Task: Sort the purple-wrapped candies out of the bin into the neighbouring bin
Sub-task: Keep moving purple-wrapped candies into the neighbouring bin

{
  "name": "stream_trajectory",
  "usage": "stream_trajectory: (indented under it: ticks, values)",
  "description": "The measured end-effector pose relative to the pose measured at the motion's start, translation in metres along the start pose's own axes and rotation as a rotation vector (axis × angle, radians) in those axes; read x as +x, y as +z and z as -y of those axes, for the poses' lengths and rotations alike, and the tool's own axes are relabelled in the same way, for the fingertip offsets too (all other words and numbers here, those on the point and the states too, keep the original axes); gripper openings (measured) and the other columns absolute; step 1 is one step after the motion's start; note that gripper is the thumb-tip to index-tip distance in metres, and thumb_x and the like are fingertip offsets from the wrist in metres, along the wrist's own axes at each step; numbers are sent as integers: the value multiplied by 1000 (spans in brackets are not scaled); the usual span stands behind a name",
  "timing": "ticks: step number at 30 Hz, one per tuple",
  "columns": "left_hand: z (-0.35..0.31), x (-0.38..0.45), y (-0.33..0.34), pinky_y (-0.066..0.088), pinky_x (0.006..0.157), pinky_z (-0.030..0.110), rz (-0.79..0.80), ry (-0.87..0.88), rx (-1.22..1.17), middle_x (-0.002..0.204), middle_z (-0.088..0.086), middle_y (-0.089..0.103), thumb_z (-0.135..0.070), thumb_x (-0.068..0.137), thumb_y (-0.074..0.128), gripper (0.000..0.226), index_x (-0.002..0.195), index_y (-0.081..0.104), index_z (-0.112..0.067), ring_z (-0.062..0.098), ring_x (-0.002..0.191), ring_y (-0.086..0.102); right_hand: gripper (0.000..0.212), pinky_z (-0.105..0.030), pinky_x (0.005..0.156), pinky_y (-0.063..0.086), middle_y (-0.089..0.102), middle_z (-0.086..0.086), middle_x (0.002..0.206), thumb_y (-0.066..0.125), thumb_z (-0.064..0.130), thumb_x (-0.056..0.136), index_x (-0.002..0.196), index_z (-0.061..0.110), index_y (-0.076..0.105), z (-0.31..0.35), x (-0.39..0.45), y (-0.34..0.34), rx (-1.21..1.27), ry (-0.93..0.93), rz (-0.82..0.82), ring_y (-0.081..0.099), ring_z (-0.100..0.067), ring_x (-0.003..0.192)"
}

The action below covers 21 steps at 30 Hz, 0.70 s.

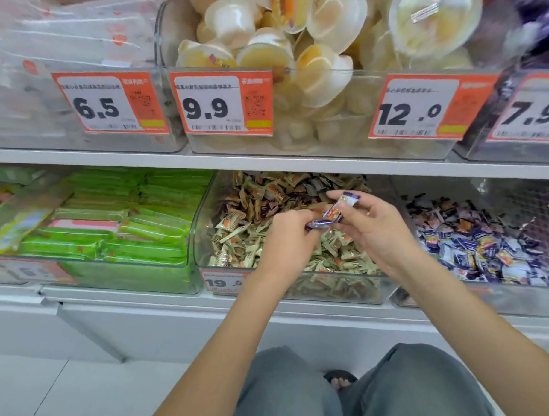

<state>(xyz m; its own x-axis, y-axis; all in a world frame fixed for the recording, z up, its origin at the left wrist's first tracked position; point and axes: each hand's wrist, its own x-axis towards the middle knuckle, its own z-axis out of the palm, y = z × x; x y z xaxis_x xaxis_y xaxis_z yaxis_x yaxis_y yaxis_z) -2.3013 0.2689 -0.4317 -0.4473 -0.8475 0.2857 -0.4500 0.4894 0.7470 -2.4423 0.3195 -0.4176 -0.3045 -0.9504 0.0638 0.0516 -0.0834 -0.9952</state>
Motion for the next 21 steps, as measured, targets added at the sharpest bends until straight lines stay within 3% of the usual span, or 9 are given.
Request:
stream_trajectory:
  ticks: [4, 7, 10, 12, 13, 16, 17, 21]
  values:
    - [-45, 13, 28, 46, 61, 32, 67, 132, 36, 74, 2, 65, -23, 89, 62, 14, 96, 74, -19, 18, 66, 56, 17, -18, 69, 54, 74, -2, 88, 61, 13, 91, 100, 24, 71, 13, -19, -46, -90, -212, -271, 69, -12, 82]
    - [-81, 29, 57, 46, 61, 34, 127, 213, 110, 74, 4, 63, -28, 90, 60, 18, 91, 72, -15, 22, 70, 57, 19, -30, 77, 55, 71, -1, 96, 60, 14, 92, 107, 25, 67, 13, -27, -95, -371, -271, -449, 66, -15, 85]
    - [-98, 40, 80, 51, 78, 41, 242, 238, 230, 99, 11, 63, -26, 90, 61, 32, 117, 62, -9, 28, 91, 59, 38, -40, 98, 46, 59, -5, 127, 59, 14, 93, 131, 20, 54, 4, -36, -140, -670, -84, -379, 56, -20, 113]
    - [-93, 41, 83, 48, 89, 40, 295, 251, 243, 117, 12, 58, -19, 88, 64, 51, 136, 47, -10, 27, 102, 56, 45, -34, 105, 38, 51, 0, 138, 57, 8, 93, 136, 22, 50, -4, -45, -157, -783, -38, -350, 46, -19, 129]
    - [-88, 38, 81, 47, 92, 37, 278, 247, 209, 121, 10, 56, -15, 87, 64, 56, 139, 44, -11, 24, 105, 55, 45, -27, 102, 37, 51, 3, 139, 55, 5, 93, 134, 23, 51, -7, -49, -161, -816, -56, -361, 45, -18, 130]
    - [-62, 25, 64, 47, 94, 27, 136, 204, 85, 117, -3, 55, -7, 87, 60, 45, 131, 53, -18, 2, 96, 54, 43, -8, 74, 40, 56, 7, 133, 51, -1, 92, 125, 26, 59, -9, -55, -153, -860, -129, -394, 58, -10, 104]
    - [-51, 20, 55, 47, 92, 22, 102, 181, 78, 112, -9, 54, -8, 88, 59, 41, 126, 57, -21, -7, 91, 52, 42, -4, 72, 39, 58, 8, 129, 49, -3, 92, 120, 25, 61, -7, -56, -145, -845, -171, -401, 56, -2, 97]
    - [4, -7, 12, 44, 80, 15, 15, 62, 134, 104, -14, 56, -10, 88, 60, 27, 112, 65, -23, -9, 86, 51, 38, -4, 87, 35, 62, 19, 103, 46, -3, 91, 100, 30, 63, -3, -50, -92, -751, -341, -345, 52, 8, 99]
